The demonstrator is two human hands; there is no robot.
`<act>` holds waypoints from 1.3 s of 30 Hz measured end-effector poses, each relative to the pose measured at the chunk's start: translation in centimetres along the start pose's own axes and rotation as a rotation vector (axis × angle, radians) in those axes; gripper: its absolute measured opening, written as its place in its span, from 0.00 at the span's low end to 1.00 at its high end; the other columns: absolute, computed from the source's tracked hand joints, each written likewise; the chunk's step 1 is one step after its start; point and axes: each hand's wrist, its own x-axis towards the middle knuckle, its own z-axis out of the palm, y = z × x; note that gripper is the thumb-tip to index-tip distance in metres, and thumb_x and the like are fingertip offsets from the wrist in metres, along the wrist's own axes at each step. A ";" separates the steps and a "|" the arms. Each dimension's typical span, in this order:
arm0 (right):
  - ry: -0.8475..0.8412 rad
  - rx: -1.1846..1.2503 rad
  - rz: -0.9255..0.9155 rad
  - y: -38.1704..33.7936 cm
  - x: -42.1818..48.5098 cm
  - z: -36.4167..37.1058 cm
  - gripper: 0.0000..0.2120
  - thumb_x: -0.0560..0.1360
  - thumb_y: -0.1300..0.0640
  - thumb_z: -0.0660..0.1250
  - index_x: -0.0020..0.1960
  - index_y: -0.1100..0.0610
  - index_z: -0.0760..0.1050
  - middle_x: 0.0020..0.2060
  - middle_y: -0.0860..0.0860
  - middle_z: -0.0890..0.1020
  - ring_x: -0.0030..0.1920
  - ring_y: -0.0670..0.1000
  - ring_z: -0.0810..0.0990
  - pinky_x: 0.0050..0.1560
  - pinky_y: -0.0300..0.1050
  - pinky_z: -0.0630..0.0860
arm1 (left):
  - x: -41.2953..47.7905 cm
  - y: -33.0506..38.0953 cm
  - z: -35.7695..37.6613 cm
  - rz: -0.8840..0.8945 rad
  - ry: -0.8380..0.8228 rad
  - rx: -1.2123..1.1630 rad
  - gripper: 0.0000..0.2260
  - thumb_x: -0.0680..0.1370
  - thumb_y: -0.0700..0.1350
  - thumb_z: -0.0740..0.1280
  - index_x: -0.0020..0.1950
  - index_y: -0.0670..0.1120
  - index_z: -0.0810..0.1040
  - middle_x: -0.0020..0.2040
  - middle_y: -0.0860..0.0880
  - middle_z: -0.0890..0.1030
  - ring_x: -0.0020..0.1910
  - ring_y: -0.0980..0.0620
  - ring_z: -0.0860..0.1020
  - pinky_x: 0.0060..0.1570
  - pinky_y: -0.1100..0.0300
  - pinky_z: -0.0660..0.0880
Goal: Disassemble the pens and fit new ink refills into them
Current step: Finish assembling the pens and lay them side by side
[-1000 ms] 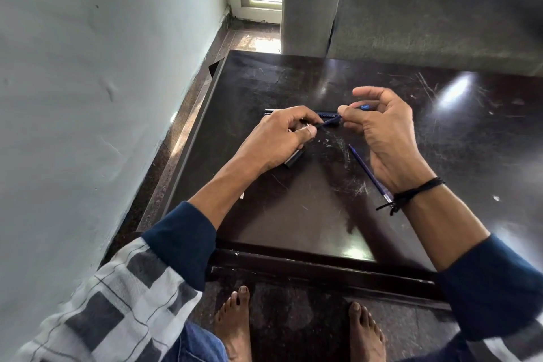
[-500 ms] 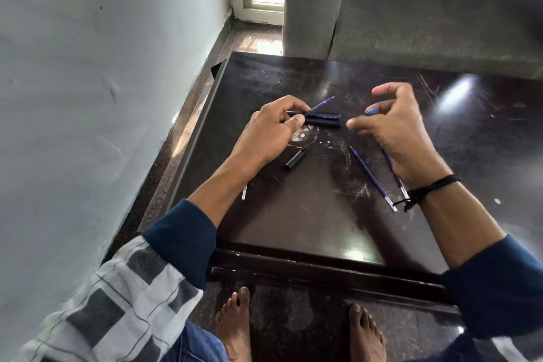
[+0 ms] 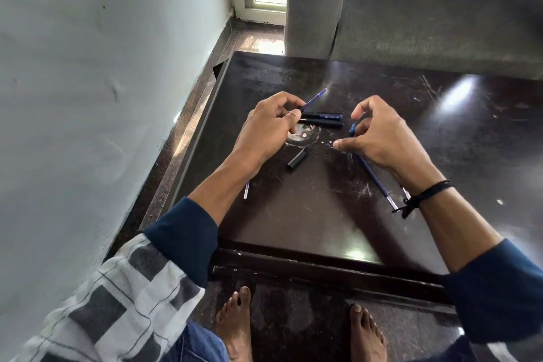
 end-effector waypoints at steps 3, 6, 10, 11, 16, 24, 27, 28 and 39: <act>-0.133 -0.109 0.014 -0.4 -0.6 0.7 0.24 0.63 0.53 0.85 0.46 0.48 0.71 0.36 0.48 0.82 0.34 0.47 0.81 0.38 0.44 0.75 | 0.1 -0.2 0.1 0.001 -0.003 -0.021 0.07 0.79 0.47 0.66 0.50 0.59 0.81 0.34 0.54 0.82 0.31 0.60 0.76 0.48 0.50 0.79; -0.246 -0.216 0.043 -0.5 -0.7 1.2 0.24 0.63 0.49 0.84 0.48 0.49 0.71 0.38 0.49 0.83 0.40 0.53 0.83 0.46 0.49 0.78 | 0.1 -0.4 0.2 0.000 -0.020 -0.025 0.07 0.79 0.48 0.66 0.50 0.59 0.81 0.34 0.54 0.82 0.30 0.61 0.76 0.47 0.51 0.79; -0.258 -0.246 0.056 -0.7 -1.0 1.5 0.24 0.64 0.46 0.83 0.49 0.47 0.71 0.39 0.48 0.83 0.42 0.52 0.82 0.47 0.49 0.78 | 0.1 -0.5 0.3 0.000 -0.029 -0.023 0.06 0.79 0.49 0.66 0.51 0.59 0.81 0.34 0.55 0.83 0.31 0.62 0.77 0.47 0.52 0.79; -0.260 -0.254 0.060 -0.7 -1.0 1.5 0.24 0.64 0.45 0.83 0.49 0.47 0.71 0.39 0.47 0.83 0.43 0.52 0.82 0.47 0.49 0.77 | 0.1 -0.5 0.3 0.002 -0.031 -0.023 0.06 0.79 0.49 0.66 0.51 0.59 0.81 0.34 0.55 0.83 0.31 0.62 0.77 0.47 0.53 0.79; -0.153 -0.325 0.022 -0.8 -1.1 1.6 0.20 0.67 0.38 0.79 0.49 0.46 0.74 0.41 0.47 0.82 0.45 0.52 0.81 0.47 0.48 0.73 | 0.0 -0.4 0.3 0.000 -0.041 -0.038 0.06 0.80 0.47 0.66 0.51 0.58 0.81 0.34 0.54 0.82 0.30 0.62 0.76 0.46 0.55 0.78; -0.035 0.532 0.077 -2.0 -1.1 1.5 0.08 0.74 0.49 0.78 0.45 0.54 0.85 0.29 0.49 0.82 0.25 0.43 0.73 0.24 0.34 0.66 | -0.8 0.6 0.6 0.032 -0.168 -0.124 0.07 0.82 0.42 0.66 0.56 0.50 0.82 0.36 0.48 0.82 0.33 0.55 0.75 0.40 0.61 0.73; -0.011 0.637 0.141 -2.0 -1.1 1.9 0.05 0.74 0.53 0.77 0.42 0.52 0.85 0.31 0.49 0.83 0.26 0.44 0.75 0.25 0.34 0.67 | -1.1 0.9 0.8 0.043 -0.184 -0.146 0.07 0.82 0.40 0.66 0.58 0.48 0.81 0.36 0.48 0.81 0.33 0.55 0.74 0.39 0.63 0.73; -0.003 0.674 0.159 -2.0 -1.2 1.9 0.05 0.74 0.54 0.77 0.41 0.52 0.84 0.31 0.49 0.83 0.26 0.44 0.75 0.26 0.34 0.68 | -1.1 1.0 0.8 0.045 -0.186 -0.153 0.07 0.82 0.40 0.66 0.58 0.47 0.81 0.36 0.48 0.81 0.33 0.55 0.74 0.39 0.63 0.73; 0.235 0.999 0.197 -2.9 -1.0 -0.3 0.03 0.77 0.60 0.70 0.45 0.56 0.80 0.39 0.54 0.88 0.33 0.48 0.84 0.29 0.36 0.75 | -1.4 1.2 1.0 0.066 -0.229 -0.152 0.10 0.80 0.40 0.69 0.60 0.48 0.82 0.37 0.48 0.81 0.33 0.56 0.74 0.37 0.68 0.72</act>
